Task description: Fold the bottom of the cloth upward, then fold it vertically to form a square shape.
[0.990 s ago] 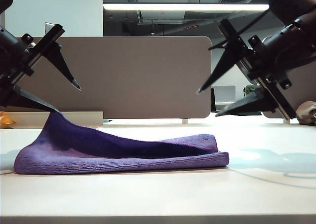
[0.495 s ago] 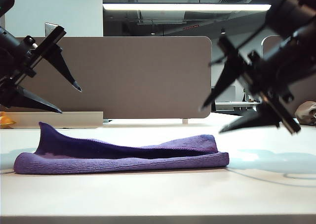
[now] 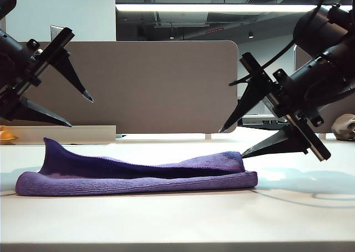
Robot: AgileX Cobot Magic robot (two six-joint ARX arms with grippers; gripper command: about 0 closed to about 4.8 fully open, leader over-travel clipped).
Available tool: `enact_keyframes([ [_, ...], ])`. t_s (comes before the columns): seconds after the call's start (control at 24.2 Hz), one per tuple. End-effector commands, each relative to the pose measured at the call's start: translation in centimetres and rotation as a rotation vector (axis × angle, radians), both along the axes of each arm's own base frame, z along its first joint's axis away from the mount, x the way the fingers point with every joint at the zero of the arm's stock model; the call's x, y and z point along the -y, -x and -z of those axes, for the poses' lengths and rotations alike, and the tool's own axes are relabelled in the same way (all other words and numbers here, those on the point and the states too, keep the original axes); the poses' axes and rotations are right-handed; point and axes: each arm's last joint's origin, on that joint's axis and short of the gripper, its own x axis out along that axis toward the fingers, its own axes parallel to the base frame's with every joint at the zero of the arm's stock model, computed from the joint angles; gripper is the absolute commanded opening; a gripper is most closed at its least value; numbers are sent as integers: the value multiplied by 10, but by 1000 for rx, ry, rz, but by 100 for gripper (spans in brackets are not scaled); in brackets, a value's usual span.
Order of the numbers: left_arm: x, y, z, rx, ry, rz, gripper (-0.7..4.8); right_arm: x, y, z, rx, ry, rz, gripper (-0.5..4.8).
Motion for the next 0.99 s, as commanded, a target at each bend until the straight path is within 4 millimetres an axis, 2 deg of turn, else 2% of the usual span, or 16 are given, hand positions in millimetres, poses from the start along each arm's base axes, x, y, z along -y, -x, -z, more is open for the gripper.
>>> enact_keyframes([
  [0.04, 0, 0, -2, 7, 2, 6, 267, 0, -1, -3, 26, -4, -3, 248],
  [0.41, 1, 1, -2, 3, 29, 37, 268, -7, -12, 0, 22, -110, -53, 248],
  [0.58, 1, -1, -7, 27, 54, 58, 267, -16, -39, -21, 98, -168, -33, 247],
  [0.78, 1, -3, -21, 81, 59, 56, 263, -26, -73, -35, 113, -206, -20, 247],
  [0.95, 0, -2, -19, 66, 39, 56, 262, -23, -79, -35, 113, -211, -25, 247],
  [0.99, 0, -2, -18, 71, 27, 64, 221, -20, -79, -35, 114, -223, -52, 239],
])
